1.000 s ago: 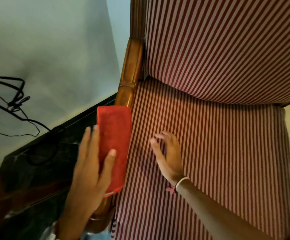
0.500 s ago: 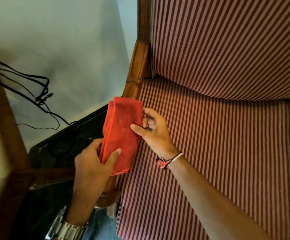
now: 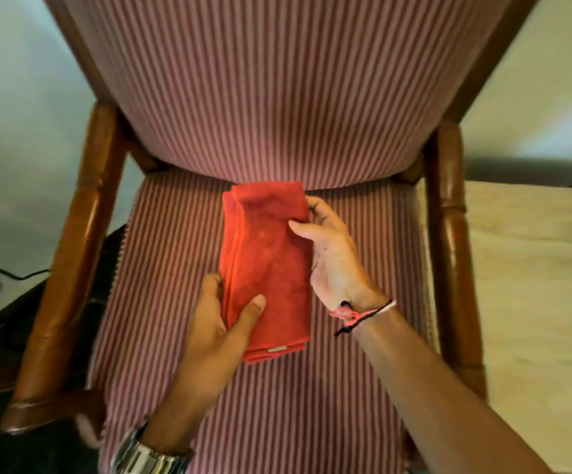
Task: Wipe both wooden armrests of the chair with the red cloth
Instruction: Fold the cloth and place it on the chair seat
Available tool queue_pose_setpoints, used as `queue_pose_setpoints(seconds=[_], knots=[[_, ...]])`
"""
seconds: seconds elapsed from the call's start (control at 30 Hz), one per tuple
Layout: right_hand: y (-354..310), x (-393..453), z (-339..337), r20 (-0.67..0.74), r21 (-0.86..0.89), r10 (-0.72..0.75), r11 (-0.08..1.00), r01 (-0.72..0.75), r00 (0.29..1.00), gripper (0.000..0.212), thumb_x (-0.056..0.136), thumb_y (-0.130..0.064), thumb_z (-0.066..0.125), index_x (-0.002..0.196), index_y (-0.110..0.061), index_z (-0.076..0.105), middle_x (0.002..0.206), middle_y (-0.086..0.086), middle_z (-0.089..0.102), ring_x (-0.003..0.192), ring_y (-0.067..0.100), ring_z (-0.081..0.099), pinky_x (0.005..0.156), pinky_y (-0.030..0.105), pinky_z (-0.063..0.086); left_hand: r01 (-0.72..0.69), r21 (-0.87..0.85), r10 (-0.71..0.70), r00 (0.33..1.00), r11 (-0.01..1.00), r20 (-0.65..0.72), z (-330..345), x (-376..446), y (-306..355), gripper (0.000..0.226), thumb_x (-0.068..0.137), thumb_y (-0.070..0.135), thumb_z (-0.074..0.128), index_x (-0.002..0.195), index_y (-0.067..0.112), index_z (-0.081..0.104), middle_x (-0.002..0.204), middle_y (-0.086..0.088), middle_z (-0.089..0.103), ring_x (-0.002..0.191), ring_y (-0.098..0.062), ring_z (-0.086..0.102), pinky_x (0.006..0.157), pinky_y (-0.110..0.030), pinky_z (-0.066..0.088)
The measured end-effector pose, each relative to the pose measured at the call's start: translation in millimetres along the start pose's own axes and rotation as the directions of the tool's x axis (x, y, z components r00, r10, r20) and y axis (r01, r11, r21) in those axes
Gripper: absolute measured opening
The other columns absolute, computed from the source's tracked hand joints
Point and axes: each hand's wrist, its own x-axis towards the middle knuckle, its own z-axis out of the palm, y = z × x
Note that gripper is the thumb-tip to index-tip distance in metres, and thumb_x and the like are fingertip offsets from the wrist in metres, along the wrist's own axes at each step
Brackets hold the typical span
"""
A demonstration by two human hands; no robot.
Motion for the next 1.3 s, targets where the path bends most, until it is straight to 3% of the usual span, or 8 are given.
queue_pose_setpoints(seconds=[0.33,0.57,0.67,0.77,0.9,1.03,1.1,1.3], knots=[[-132.9,-74.0,-201.4,-0.186,0.021,-0.023,0.999,0.027,0.982,0.037,0.090,0.013,0.046,0.106,-0.017,0.062,0.090,0.006,0.074,0.079,0.017,0.071,0.073,0.032,0.060,0.153,-0.154,-0.117,0.969,0.976,0.217,240.2,-39.0,15.3,0.032,0.085,0.022,0.071,0.112,0.026,0.055,0.104,0.014,0.078,0.097,-0.006,0.074,0.077,-0.019,0.058],[-144.6,-80.2,-329.9,-0.335,-0.020,0.139,0.988,-0.155,0.932,0.041,0.090,0.015,0.044,0.107,-0.018,0.061,0.087,0.008,0.071,0.064,0.014,0.070,0.059,0.025,0.060,0.217,0.109,-0.237,0.942,0.970,0.237,364.9,-50.9,-24.5,0.052,0.095,0.007,0.060,0.142,0.016,0.040,0.142,-0.003,0.056,0.128,-0.018,0.058,0.114,-0.037,0.044],[-130.1,-61.1,-369.3,-0.354,-0.069,0.249,0.954,-0.291,0.901,0.037,0.093,0.013,0.045,0.109,-0.017,0.060,0.092,0.010,0.069,0.071,0.019,0.070,0.061,0.028,0.061,0.236,0.232,-0.281,0.942,0.944,0.183,394.6,-44.7,-48.5,0.044,0.096,0.011,0.058,0.135,0.020,0.038,0.133,-0.002,0.055,0.123,-0.021,0.058,0.093,-0.012,0.047],[-114.2,-41.9,-399.5,-0.349,-0.197,0.317,0.895,-0.399,0.882,0.031,0.098,0.013,0.048,0.109,-0.015,0.057,0.108,0.018,0.065,0.086,0.025,0.064,0.071,0.030,0.057,0.289,0.330,-0.344,0.931,0.899,0.122,412.2,-33.3,-72.3,0.042,0.096,0.010,0.058,0.134,0.009,0.040,0.134,-0.014,0.059,0.115,-0.022,0.059,0.094,-0.024,0.050],[-93.1,-60.7,-425.6,-0.241,-0.826,0.087,0.505,-0.251,0.967,0.065,0.097,-0.010,0.063,0.154,-0.008,0.032,0.159,0.011,0.041,0.144,0.022,0.041,0.119,0.035,0.035,0.224,0.616,-0.415,0.891,0.756,0.185,417.7,-29.0,-86.8,0.078,0.097,0.020,0.058,0.156,0.000,0.011,0.148,-0.020,0.046,0.130,-0.032,0.053,0.107,-0.037,0.046],[-72.2,-109.4,-432.1,0.122,-0.991,-0.097,-0.059,0.117,0.988,0.075,0.093,-0.028,0.065,0.159,-0.011,0.033,0.163,0.015,0.039,0.144,0.027,0.045,0.119,0.036,0.035,0.031,0.775,-0.369,0.891,0.631,0.264,418.1,-38.4,-83.4,0.087,0.101,0.026,0.046,0.157,0.017,-0.020,0.142,-0.013,0.037,0.113,-0.023,0.057,0.089,-0.028,0.050],[-59.7,-125.5,-429.7,0.165,-0.971,0.003,-0.177,0.163,0.986,0.076,0.086,-0.027,0.077,0.152,-0.006,0.046,0.153,0.020,0.051,0.133,0.034,0.059,0.112,0.043,0.049,-0.077,0.863,-0.338,0.899,0.499,0.277,419.0,-40.4,-84.5,0.084,0.102,0.025,0.045,0.158,0.025,-0.017,0.140,-0.012,0.038,0.113,-0.022,0.057,0.092,-0.029,0.052],[-57.9,-117.0,-406.6,-0.108,-0.974,0.283,-0.222,-0.045,0.953,0.062,0.098,-0.030,0.059,0.155,-0.014,0.039,0.164,0.010,0.037,0.151,0.030,0.038,0.128,0.042,0.026,-0.214,0.960,-0.365,0.892,0.179,0.267,420.0,-24.3,-77.1,0.067,0.099,0.030,0.049,0.158,0.019,0.019,0.157,-0.018,0.029,0.140,-0.035,0.038,0.113,-0.044,0.040]])
